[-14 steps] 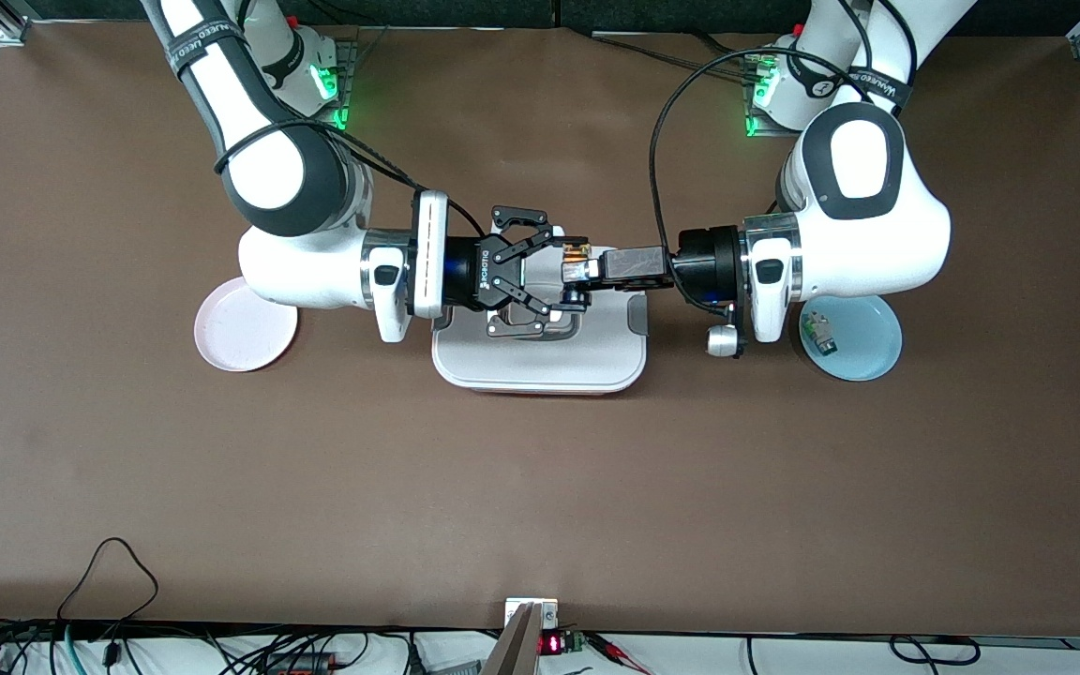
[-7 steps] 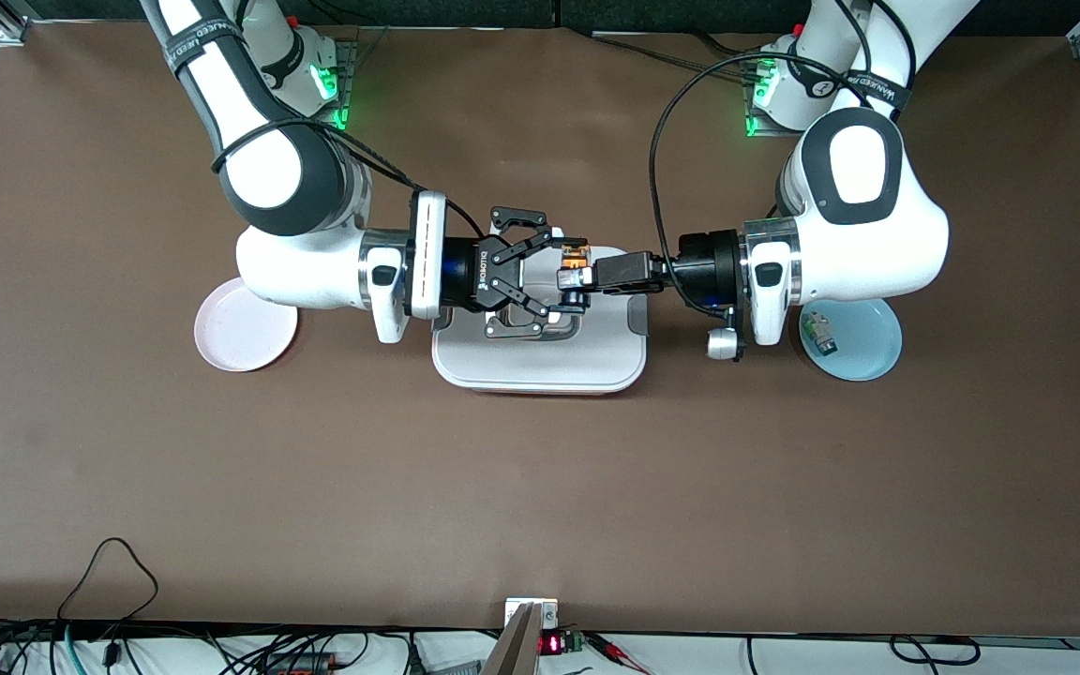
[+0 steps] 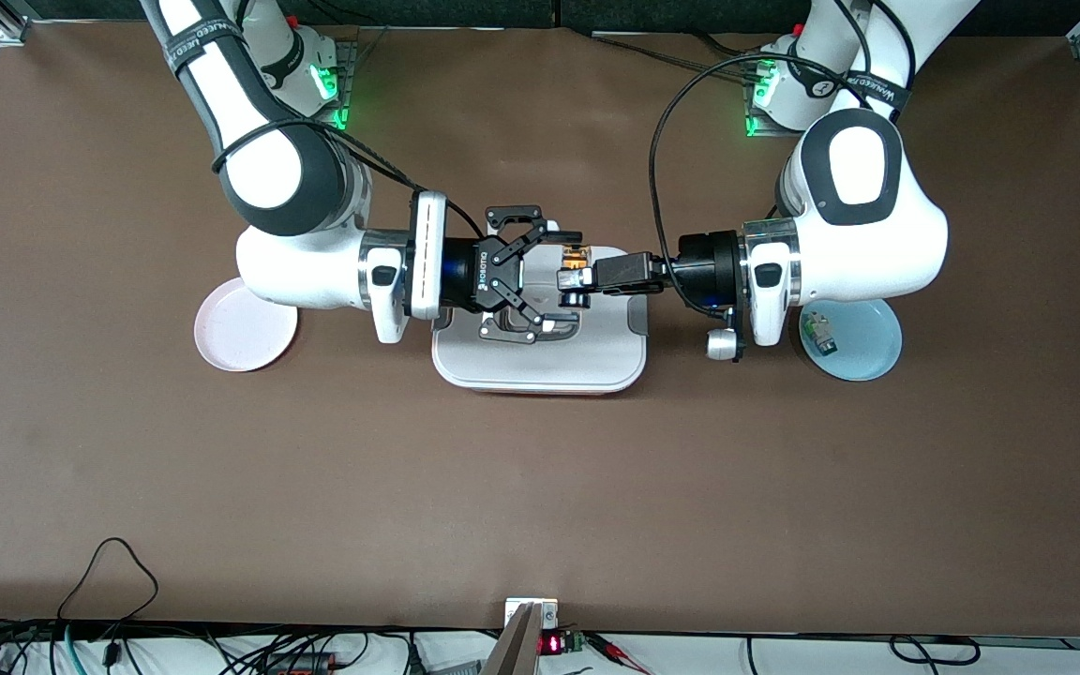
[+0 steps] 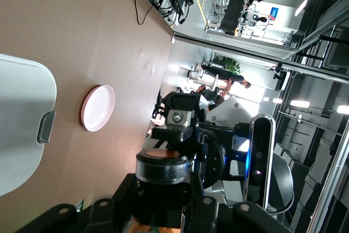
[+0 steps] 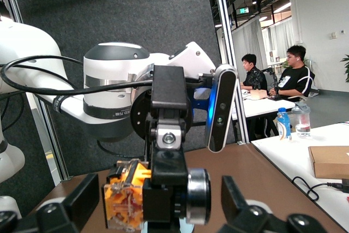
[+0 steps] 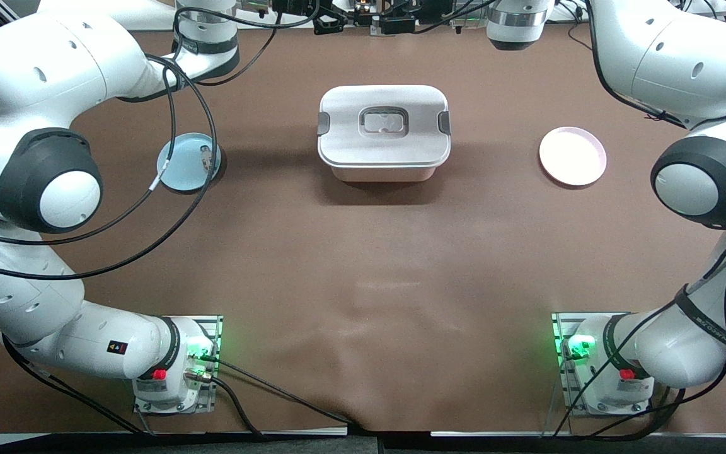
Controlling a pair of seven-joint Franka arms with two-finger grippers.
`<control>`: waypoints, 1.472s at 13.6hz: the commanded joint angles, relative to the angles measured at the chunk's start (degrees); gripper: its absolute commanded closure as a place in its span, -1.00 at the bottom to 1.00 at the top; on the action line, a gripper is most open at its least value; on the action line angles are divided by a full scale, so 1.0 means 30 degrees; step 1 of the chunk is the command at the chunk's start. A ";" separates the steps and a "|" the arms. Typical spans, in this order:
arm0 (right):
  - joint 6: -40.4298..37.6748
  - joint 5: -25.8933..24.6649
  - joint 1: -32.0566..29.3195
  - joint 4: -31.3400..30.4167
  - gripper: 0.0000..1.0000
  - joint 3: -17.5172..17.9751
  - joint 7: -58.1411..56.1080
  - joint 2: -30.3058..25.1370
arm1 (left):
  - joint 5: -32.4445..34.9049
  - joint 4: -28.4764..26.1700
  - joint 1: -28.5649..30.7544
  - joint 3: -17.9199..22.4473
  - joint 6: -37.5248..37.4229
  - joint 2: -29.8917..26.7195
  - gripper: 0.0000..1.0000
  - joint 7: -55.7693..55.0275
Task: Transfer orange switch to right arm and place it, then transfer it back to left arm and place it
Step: 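Close the left gripper on the switch beside the right gripper, then open the right gripper and pull it back while the left gripper holds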
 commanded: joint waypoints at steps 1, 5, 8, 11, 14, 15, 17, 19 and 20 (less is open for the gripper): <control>0.0161 0.0423 0.0056 0.0265 -1.00 -0.0039 -0.0107 0.0115 | 0.1068 0.0276 0.0039 0.0145 -0.0280 0.0113 1.00 0.0011; -0.0043 -0.0131 -0.0995 -0.0142 -1.00 -0.0156 -0.0048 -0.0001 | 0.4109 0.0422 0.1206 0.0409 -0.3289 0.0084 1.00 -0.0049; -0.0248 -0.3664 -0.2663 -0.0438 -1.00 -0.0186 0.0766 -0.0323 | 0.8148 0.0977 0.2671 0.0409 -0.6745 0.0084 0.99 -0.0166; -0.1157 -0.7795 -0.4041 -0.1256 -1.00 -0.0215 0.4713 -0.1375 | 1.3390 0.2730 0.3669 0.0409 -0.9558 0.0755 0.99 0.0125; -0.1771 -1.1053 -0.5506 -0.1346 -1.00 -0.0215 0.6946 -0.1555 | 1.7117 0.3440 0.4138 0.0409 -1.1119 0.1109 0.99 0.3686; -0.1831 -1.2164 -0.5859 -0.1405 -1.00 -0.0244 0.7620 -0.1584 | 1.8463 0.3411 0.4257 0.0409 -1.1498 0.1138 0.99 0.5267; -0.1890 -1.3286 -0.6505 -0.1988 -1.00 -0.0244 1.0133 -0.2079 | 2.2091 0.3265 0.4258 0.0409 -1.1795 0.1342 0.99 0.8375; -0.1861 -1.4307 -0.6595 -0.2167 -1.00 -0.0710 1.4603 -0.2724 | 2.4443 0.3235 0.4083 0.0409 -1.1592 0.1577 0.98 1.1069; -0.1861 -1.5387 -0.6595 -0.2109 -1.00 -0.0829 1.7761 -0.3017 | 2.5671 0.3264 0.4111 0.0409 -1.1474 0.1955 0.96 1.2621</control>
